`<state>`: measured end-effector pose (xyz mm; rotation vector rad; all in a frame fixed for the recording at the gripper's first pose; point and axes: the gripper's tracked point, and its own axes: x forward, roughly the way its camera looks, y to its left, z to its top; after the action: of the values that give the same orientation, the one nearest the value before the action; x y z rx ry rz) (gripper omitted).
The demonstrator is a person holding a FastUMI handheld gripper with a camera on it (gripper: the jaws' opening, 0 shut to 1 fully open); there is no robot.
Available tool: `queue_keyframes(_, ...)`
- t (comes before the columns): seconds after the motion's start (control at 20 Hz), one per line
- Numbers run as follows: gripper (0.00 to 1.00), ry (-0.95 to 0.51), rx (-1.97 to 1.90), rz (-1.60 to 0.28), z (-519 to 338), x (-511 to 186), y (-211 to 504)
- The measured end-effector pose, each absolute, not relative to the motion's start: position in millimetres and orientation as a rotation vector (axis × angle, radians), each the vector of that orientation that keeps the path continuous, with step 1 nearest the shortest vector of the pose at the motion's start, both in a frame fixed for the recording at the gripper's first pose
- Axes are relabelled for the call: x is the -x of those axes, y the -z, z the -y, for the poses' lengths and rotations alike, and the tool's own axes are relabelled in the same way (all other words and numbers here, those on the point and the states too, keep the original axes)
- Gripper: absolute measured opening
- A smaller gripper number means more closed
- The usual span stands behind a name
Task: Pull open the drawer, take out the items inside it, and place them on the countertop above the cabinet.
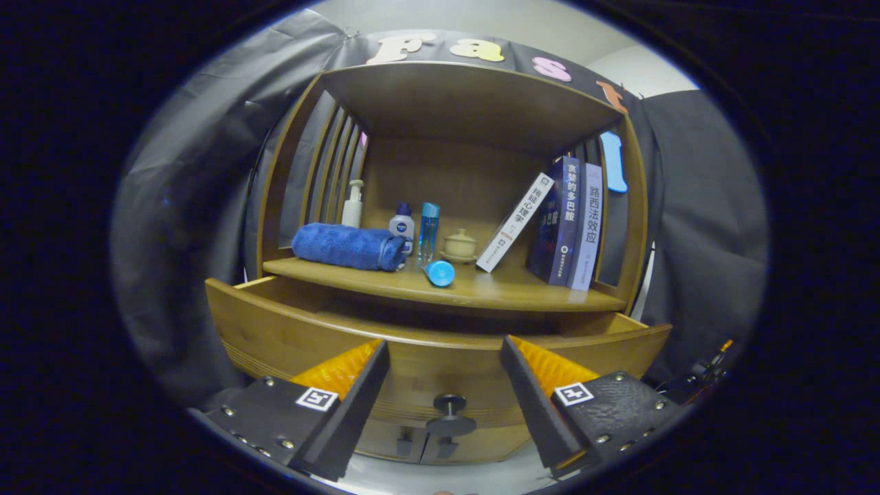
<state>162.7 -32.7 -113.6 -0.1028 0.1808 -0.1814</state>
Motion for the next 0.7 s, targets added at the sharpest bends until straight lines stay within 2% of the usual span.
queue_keyframes(0.7, 0.99, 0.199, 0.112, -0.189, 38, -228, 121)
